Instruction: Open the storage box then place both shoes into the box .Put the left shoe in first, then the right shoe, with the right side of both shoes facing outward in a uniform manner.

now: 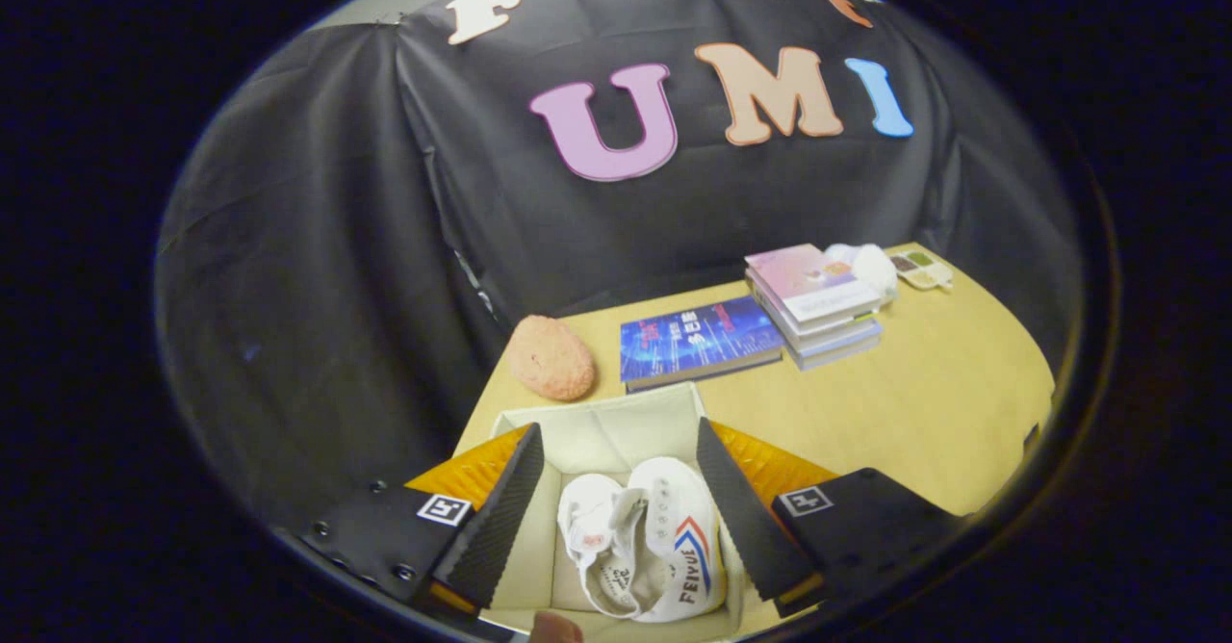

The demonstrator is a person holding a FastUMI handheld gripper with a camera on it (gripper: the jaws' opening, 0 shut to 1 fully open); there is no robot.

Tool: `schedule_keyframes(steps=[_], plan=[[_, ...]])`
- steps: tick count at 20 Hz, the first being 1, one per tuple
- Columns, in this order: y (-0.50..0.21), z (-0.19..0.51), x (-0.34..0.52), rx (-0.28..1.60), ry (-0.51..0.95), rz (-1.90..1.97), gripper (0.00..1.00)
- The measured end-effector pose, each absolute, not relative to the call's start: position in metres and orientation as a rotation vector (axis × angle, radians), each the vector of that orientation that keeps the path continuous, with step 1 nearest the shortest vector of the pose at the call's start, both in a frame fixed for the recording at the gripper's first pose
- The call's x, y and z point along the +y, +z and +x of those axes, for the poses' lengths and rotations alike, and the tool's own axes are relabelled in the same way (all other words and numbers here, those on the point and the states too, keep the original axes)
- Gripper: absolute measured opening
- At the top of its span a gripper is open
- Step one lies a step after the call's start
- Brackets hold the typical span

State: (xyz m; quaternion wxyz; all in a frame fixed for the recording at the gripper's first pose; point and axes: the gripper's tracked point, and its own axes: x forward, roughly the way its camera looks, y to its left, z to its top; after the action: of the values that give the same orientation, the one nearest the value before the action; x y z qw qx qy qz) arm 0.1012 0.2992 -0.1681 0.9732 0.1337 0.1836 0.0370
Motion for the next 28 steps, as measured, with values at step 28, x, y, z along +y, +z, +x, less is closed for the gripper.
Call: schedule_keyframes(steps=[28], plan=[[0.019, 0.054, 0.063, -0.124, 0.063, 0.084, 0.99]])
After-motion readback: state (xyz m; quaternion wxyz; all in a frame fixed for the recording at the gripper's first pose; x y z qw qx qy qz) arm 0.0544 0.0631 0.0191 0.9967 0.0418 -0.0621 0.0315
